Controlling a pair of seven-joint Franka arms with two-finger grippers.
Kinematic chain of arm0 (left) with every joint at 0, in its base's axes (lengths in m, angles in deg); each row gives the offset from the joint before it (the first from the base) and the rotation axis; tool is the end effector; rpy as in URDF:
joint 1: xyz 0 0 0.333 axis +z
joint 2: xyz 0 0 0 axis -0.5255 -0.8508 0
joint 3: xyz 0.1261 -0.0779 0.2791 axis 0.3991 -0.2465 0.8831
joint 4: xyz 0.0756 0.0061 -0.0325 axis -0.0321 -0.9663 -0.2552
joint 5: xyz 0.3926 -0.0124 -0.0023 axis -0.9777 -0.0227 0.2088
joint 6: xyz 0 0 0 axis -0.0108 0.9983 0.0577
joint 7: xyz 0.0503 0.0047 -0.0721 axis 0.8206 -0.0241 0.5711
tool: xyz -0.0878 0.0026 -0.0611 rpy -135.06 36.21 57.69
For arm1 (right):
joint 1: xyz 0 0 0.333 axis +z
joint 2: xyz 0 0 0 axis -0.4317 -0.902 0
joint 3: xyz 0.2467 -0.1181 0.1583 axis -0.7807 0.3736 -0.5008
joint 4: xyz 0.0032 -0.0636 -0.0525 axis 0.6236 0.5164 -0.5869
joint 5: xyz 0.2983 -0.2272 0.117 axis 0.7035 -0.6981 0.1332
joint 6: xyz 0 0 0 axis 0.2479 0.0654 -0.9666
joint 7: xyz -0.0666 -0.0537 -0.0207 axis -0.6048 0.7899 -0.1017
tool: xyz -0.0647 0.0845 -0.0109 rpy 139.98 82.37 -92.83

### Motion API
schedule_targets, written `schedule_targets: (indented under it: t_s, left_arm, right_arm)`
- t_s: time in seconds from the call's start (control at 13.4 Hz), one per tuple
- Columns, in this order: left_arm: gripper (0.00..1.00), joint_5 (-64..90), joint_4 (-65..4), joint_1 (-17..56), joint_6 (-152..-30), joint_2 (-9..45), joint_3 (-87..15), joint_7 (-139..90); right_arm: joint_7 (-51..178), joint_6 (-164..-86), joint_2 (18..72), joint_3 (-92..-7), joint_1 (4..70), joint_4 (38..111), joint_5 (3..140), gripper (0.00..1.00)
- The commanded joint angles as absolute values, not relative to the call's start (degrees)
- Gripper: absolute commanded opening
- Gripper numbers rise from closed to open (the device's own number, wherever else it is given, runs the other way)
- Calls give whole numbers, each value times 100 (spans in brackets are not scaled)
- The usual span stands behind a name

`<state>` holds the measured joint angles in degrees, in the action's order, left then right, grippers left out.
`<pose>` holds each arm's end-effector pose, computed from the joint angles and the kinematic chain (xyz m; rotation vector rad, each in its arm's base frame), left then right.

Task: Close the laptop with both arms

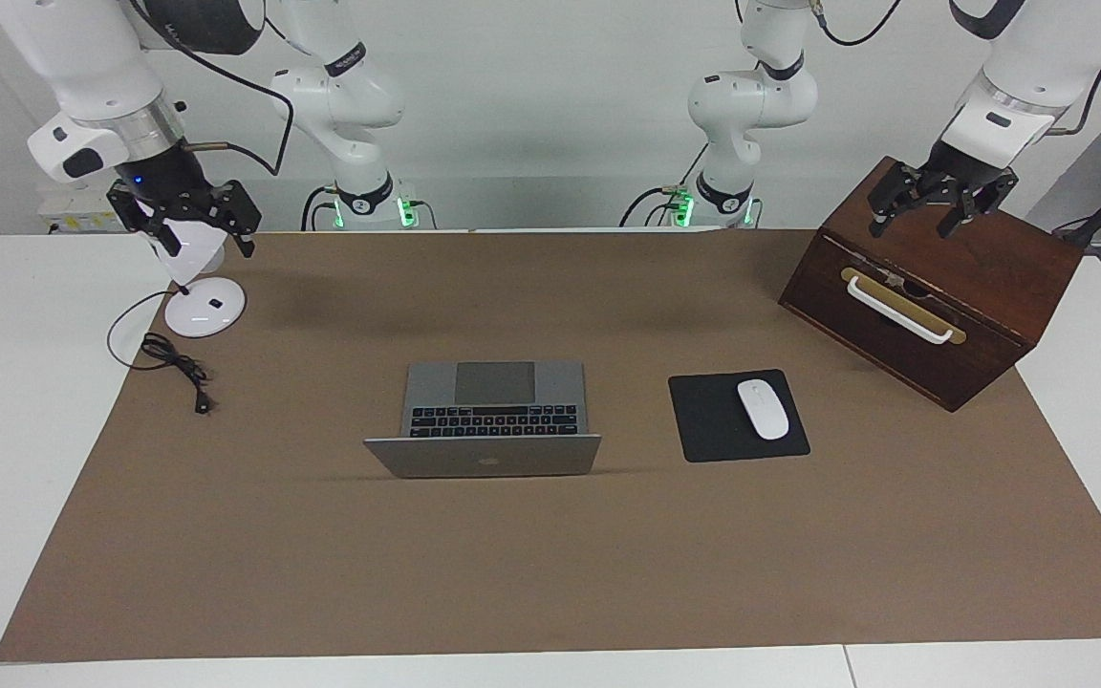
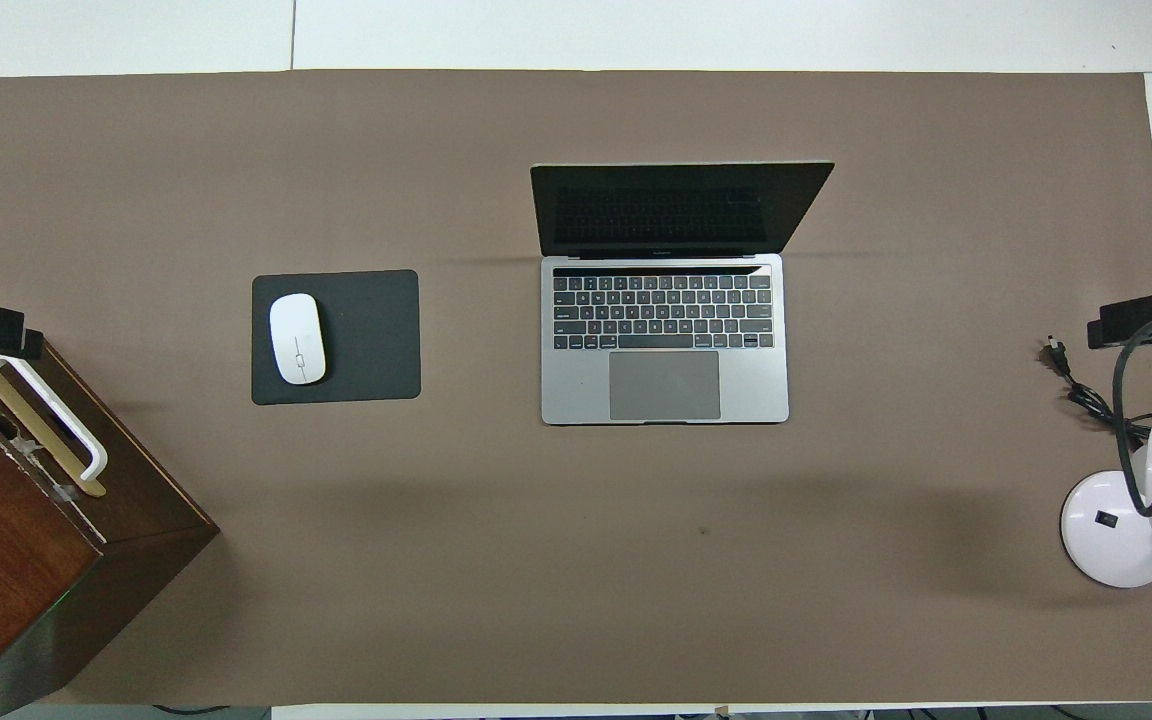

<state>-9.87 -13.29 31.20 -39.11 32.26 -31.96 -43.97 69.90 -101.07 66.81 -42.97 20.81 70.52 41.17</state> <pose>0.5241 0.0013 0.6447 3.1048 -0.0986 -0.0353 0.5192 -0.0402 0.6171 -3.1373 0.0824 -0.0204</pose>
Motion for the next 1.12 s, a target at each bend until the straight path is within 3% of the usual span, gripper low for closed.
schedule_targets:
  t_s: [0.0,0.22,0.52,0.75,1.04]
  left_arm:
    - [100,-1087,-1313,3161,-3829,3246,-3243,-4328]
    - [100,-1087,-1322,3161,-3829,3246,-3243,-4328]
    - [100,-1087,-1322,3161,-3786,3246,-3243,-4319]
    - [100,-1087,-1313,3231,-3829,3263,-3243,-4336]
    - [100,-1087,-1313,3249,-3908,3255,-3243,-4345]
  right_arm:
    - [7034,-10075,6671,-4427,1925,6978,4198,100]
    - [7034,-10083,6645,-4427,1925,6935,4180,100]
    - [7025,-10163,6303,-4427,1968,6365,4198,100]
    - [7016,-10574,6048,-4418,1995,6074,4163,100]
    - [6990,-10865,5337,-4357,2126,5293,4127,100]
